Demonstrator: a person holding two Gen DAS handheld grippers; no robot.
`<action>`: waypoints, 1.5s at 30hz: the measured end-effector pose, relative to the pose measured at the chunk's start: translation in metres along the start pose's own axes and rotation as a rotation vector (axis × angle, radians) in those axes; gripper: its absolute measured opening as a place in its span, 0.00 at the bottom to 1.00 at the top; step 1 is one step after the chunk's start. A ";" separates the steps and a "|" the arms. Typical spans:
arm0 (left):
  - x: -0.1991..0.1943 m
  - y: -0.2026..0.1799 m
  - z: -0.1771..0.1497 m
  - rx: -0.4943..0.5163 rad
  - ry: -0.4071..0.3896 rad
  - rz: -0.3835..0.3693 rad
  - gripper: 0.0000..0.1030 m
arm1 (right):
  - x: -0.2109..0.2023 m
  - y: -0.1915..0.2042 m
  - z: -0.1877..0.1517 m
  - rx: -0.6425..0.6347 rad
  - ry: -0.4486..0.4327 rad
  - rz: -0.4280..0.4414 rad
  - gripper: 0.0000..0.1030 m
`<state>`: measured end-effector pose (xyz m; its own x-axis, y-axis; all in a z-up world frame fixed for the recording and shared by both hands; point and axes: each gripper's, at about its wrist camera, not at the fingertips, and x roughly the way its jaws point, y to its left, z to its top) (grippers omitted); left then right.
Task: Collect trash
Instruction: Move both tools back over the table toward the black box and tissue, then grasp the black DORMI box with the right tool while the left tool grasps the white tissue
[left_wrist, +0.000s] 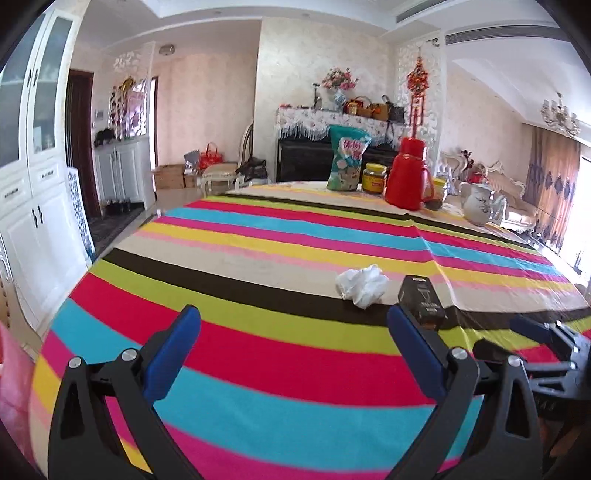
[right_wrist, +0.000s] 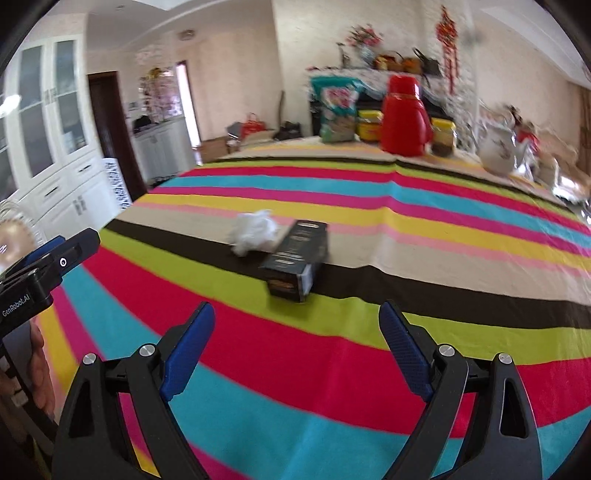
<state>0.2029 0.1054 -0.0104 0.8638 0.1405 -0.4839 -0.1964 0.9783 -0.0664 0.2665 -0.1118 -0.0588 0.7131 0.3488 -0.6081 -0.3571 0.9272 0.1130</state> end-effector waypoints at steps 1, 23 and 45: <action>0.012 -0.003 0.001 -0.014 0.014 -0.003 0.95 | 0.006 -0.002 0.001 0.013 0.006 -0.009 0.83; 0.078 0.038 0.005 -0.028 0.120 -0.057 0.95 | 0.114 0.023 0.040 0.093 0.175 -0.159 0.67; 0.084 0.027 -0.002 -0.025 0.183 -0.134 0.95 | 0.060 -0.022 0.027 0.134 0.038 -0.203 0.38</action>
<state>0.2696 0.1438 -0.0545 0.7850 -0.0225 -0.6191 -0.0987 0.9820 -0.1609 0.3340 -0.1075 -0.0765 0.7381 0.1501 -0.6577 -0.1232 0.9885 0.0873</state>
